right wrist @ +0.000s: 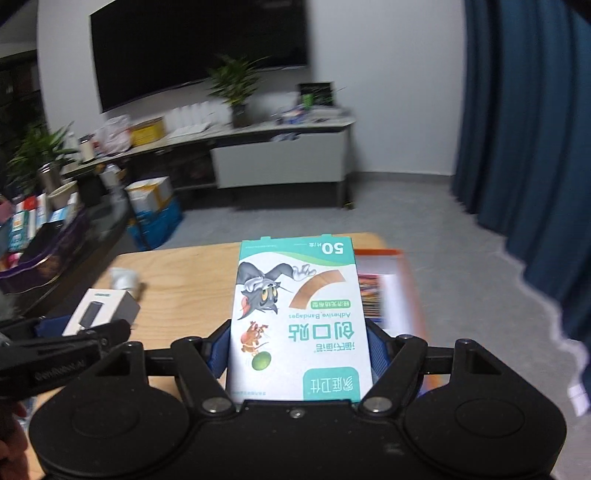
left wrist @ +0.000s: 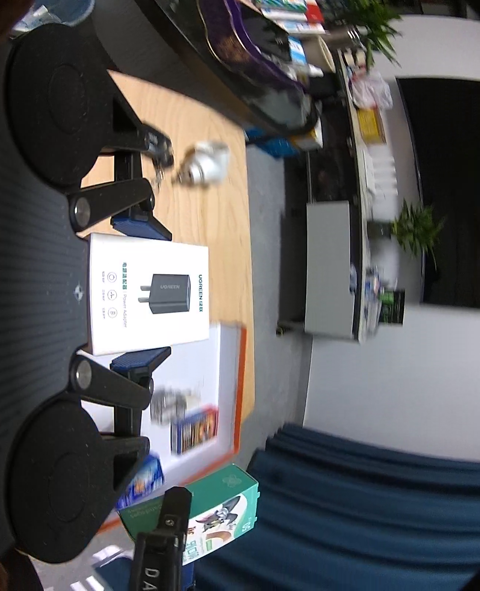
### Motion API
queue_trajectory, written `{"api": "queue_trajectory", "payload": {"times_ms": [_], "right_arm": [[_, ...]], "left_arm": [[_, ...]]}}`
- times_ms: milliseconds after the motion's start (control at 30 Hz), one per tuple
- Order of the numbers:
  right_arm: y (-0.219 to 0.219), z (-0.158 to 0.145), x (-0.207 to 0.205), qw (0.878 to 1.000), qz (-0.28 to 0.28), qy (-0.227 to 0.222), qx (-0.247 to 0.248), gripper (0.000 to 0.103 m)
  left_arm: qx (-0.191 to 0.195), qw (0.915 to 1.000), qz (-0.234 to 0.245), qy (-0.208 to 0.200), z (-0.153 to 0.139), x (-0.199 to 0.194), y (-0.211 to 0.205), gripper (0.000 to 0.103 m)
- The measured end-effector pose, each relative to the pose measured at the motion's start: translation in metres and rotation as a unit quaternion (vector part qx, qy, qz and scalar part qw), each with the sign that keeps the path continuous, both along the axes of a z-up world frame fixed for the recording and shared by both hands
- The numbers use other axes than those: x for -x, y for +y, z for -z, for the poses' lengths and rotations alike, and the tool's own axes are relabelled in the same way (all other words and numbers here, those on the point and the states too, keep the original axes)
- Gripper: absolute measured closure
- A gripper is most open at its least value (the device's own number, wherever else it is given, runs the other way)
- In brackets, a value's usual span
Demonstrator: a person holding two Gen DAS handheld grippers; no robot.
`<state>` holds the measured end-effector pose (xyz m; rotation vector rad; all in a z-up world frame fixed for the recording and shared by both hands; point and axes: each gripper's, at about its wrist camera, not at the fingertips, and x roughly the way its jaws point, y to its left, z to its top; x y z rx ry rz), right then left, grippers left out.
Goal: Organize rigid objects
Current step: 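Carry the UGREEN box and bandage box over the white box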
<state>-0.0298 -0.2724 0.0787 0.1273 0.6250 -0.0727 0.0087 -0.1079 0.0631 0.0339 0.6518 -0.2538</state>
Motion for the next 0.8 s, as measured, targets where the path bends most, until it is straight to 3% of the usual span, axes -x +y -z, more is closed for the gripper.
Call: {"api": "queue_trajectory", "payload": {"times_ms": [333, 800], "right_arm": [[-0.052, 0.003, 0.038, 0.998, 0.053, -0.018, -0.029, 0.018], [-0.045, 0.002, 0.041, 0.998, 0.042, -0.013, -0.038, 0.018]], "left_arm": [[-0.009, 0.9989, 0.044, -0.012, -0.003, 0.016, -0.037, 0.044], [-0.008, 0.9990, 0.042, -0.013, -0.004, 0.015, -0.031, 0.044]]}}
